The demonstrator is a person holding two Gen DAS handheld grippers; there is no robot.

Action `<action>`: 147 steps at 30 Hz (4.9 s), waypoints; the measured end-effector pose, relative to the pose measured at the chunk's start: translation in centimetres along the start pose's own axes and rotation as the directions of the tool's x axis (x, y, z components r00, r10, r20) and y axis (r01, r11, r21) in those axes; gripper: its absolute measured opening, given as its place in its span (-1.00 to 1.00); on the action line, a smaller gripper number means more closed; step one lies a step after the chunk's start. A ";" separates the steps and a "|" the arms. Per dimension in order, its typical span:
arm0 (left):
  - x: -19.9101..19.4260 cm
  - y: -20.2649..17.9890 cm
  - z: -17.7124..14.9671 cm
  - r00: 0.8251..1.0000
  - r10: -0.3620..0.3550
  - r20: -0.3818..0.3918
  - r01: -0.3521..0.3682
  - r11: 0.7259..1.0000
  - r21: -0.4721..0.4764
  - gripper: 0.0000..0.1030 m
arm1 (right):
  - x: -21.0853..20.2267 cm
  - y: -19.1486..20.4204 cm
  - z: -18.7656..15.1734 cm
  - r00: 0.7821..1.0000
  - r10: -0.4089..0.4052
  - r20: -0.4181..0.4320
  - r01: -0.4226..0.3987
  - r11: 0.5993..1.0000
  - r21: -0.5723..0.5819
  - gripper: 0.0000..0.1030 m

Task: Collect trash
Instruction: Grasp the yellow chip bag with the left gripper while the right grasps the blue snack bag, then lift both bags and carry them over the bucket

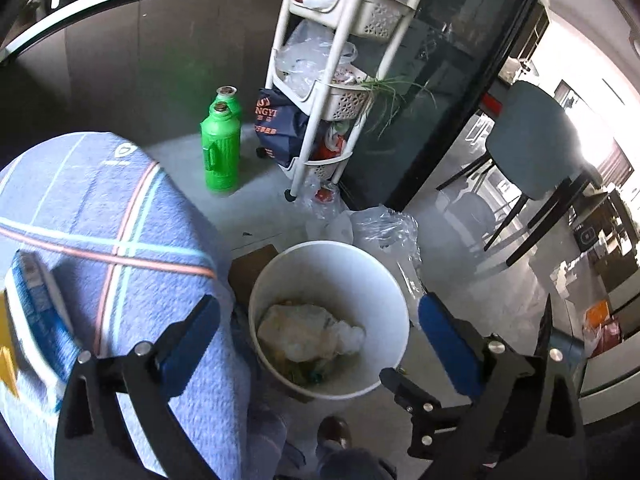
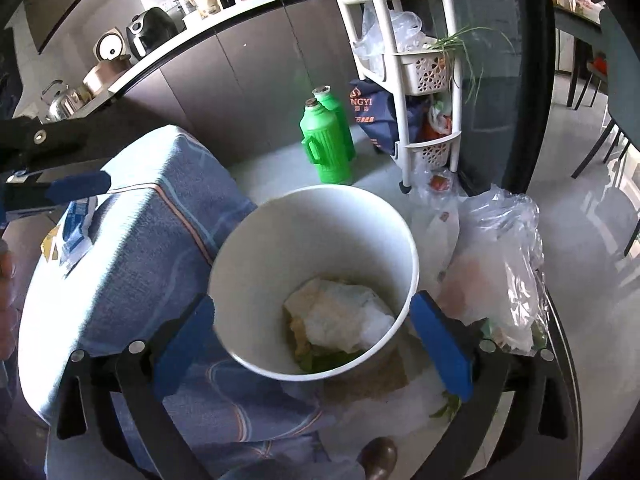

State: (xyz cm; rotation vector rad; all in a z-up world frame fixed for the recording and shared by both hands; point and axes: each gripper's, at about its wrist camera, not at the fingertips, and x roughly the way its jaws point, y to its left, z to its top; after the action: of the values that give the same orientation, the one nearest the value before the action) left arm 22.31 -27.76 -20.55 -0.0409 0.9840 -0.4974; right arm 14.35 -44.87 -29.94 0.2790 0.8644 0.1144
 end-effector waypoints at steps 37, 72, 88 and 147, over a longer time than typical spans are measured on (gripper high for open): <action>-19.3 12.9 -10.7 0.979 0.179 0.101 -0.148 0.954 -0.261 0.93 | -10.3 19.2 0.5 0.990 0.132 0.058 -0.105 0.934 -0.341 0.83; -15.5 28.2 -10.3 0.993 0.087 0.075 -0.029 0.824 -0.566 0.53 | 6.2 28.7 2.9 0.978 0.139 -0.153 -0.187 0.910 -0.370 -0.06; -8.8 30.0 -6.9 0.994 0.109 -0.011 -0.094 0.792 -0.603 0.08 | 3.7 27.3 1.3 0.978 0.154 -0.143 -0.198 0.901 -0.387 -0.32; -14.1 3.4 -7.0 0.976 0.209 0.055 -0.210 0.977 0.027 -0.70 | -11.0 10.5 0.6 0.991 0.036 0.130 -0.024 0.996 -0.089 -0.48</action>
State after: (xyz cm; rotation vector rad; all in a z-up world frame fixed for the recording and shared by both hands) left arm 11.64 -17.49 -14.30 0.0782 0.9168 -0.3167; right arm 7.82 -37.29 -18.53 0.2150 0.7222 0.1600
